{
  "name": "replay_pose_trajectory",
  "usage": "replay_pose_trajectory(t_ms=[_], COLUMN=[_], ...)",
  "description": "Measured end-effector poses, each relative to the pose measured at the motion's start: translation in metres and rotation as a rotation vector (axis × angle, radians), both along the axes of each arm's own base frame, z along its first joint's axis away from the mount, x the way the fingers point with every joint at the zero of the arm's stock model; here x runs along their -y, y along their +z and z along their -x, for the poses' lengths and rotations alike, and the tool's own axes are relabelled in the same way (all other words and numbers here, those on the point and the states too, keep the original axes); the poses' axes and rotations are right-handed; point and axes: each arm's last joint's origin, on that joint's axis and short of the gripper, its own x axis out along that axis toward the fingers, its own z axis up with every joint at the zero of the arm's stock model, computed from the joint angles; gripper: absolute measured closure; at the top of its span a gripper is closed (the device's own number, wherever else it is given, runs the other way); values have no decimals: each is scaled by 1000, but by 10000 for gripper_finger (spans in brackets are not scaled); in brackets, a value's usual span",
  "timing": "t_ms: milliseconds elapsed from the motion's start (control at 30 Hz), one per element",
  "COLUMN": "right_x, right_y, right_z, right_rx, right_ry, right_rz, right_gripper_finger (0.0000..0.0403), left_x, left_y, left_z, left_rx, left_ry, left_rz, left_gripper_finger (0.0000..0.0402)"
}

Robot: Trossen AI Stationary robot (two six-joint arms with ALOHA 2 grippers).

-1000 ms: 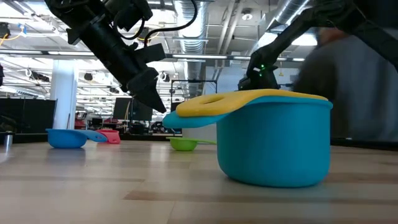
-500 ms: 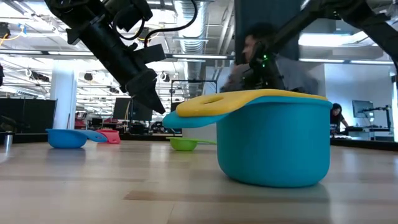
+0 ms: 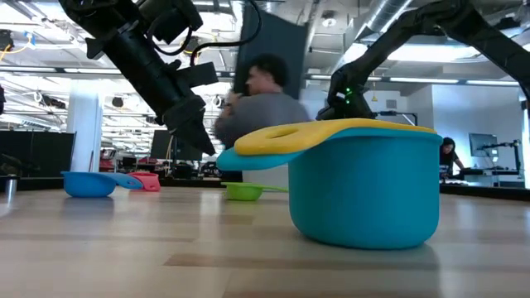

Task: Nest measuring cups in basket
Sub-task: Stack the purple measuring cup on top of the yellow measuring cup

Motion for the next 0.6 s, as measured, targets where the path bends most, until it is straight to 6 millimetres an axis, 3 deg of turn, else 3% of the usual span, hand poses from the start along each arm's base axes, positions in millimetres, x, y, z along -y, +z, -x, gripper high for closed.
replay_pose_trajectory(t_ms=[367,600], right_x=[8,10], right_y=[0,-1], right_z=[9,9], right_rx=[4,14], right_ry=[-44,-62], right_rz=[12,26], right_gripper_finger=[338,357], left_x=[0,0], left_y=[0,0], left_z=[0,0], left_rx=[-1,-9], left_ry=[0,-9], left_rz=[-2,-13], left_gripper_finger=[253,253])
